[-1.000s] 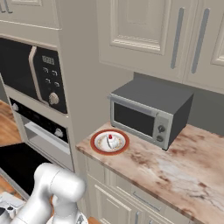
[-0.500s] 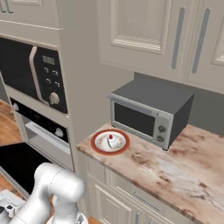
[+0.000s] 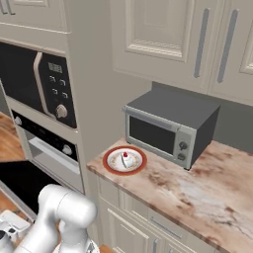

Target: Take the baked cake out of the oven and place it on the plate for cooling. Then close the oven door.

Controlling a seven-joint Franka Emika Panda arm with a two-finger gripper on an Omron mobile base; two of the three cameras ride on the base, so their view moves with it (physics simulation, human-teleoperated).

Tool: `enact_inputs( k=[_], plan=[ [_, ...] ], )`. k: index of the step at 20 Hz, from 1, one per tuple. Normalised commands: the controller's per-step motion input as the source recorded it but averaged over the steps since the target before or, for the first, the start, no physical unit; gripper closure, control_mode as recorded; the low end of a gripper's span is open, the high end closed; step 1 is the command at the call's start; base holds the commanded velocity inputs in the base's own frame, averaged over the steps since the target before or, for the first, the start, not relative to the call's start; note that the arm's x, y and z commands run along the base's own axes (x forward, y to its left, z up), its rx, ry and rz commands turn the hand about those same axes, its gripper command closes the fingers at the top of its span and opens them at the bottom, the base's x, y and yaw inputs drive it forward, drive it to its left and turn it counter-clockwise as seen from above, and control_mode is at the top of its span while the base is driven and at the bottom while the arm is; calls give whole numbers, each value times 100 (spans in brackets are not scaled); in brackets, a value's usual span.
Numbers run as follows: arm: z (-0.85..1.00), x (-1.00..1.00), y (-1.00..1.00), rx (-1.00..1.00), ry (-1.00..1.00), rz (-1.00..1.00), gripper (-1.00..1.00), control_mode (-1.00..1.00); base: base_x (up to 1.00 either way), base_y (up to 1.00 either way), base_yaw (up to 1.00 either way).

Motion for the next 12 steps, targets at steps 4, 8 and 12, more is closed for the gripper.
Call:
enact_inputs(
  k=[4,8,12],
  plan=[
    [95,67,-46,5,-9,0,-100,-100,0,0,0],
    [100,77,-50,6,-8,-1,-100,-100,0,0,0],
    [100,82,-52,7,-6,-1,-100,-100,0,0,0]
  ],
)
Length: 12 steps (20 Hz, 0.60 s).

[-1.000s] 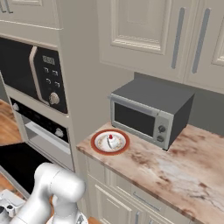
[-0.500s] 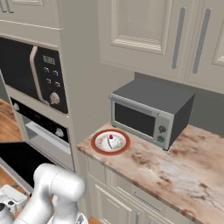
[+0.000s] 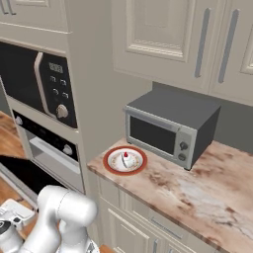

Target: Take the baked cake out of the oven and place it on the plate for cooling. Then close the oven door.

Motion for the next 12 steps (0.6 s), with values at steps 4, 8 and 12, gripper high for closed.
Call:
enact_inputs(
  k=[4,8,12],
  plan=[
    [98,90,-56,9,-2,0,-100,-100,0,0,0],
    [92,96,-55,10,0,0,-100,-100,0,0,0],
    [92,97,-57,12,0,0,-100,-100,0,0,0]
  ],
)
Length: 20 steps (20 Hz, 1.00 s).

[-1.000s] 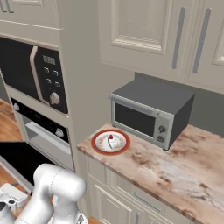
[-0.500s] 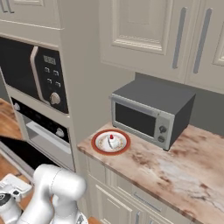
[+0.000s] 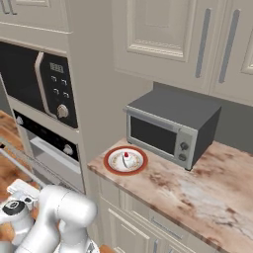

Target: Take the baked cake out of the oven and place it on the plate for cooling. Then close the oven door.

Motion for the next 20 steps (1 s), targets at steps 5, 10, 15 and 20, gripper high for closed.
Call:
enact_inputs(
  k=[5,10,15,20],
  plan=[
    [93,100,-57,14,0,0,-100,-100,0,0,0],
    [88,100,-54,13,0,0,-100,-100,0,0,0],
    [47,75,-39,8,0,0,-100,-100,0,0,0],
    [15,46,-25,1,0,0,-100,-100,0,0,0]
  ],
)
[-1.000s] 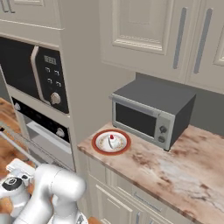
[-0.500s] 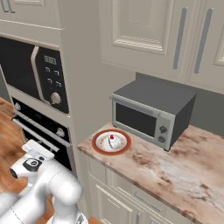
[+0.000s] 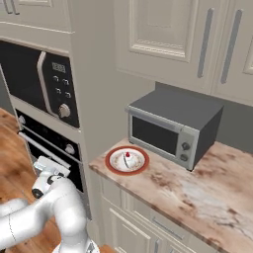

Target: Take the baked cake out of the oven and place it on the plate for cooling. Then close the oven door.

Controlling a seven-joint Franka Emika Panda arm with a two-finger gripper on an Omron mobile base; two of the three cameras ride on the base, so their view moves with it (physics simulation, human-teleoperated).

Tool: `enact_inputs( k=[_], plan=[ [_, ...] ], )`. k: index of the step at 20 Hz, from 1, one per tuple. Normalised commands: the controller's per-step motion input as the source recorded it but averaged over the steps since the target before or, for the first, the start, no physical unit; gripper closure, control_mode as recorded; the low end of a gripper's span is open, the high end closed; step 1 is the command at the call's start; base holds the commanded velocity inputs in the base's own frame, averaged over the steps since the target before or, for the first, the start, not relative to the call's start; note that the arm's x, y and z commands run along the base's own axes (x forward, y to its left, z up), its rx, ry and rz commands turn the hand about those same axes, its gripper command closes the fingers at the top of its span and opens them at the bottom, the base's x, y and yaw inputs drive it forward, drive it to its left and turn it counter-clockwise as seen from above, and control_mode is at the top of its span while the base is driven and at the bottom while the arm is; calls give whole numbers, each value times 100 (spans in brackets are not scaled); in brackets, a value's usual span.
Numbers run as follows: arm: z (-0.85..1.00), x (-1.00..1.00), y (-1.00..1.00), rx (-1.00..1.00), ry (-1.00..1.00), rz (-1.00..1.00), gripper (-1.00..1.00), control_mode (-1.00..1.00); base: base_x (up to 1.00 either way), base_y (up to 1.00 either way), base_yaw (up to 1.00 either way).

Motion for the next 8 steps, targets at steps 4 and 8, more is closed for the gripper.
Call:
enact_inputs(
  k=[4,8],
  plan=[
    [8,37,-21,0,0,0,-100,-100,0,0,0],
    [6,28,-12,0,0,0,-100,-100,0,0,0]
  ],
)
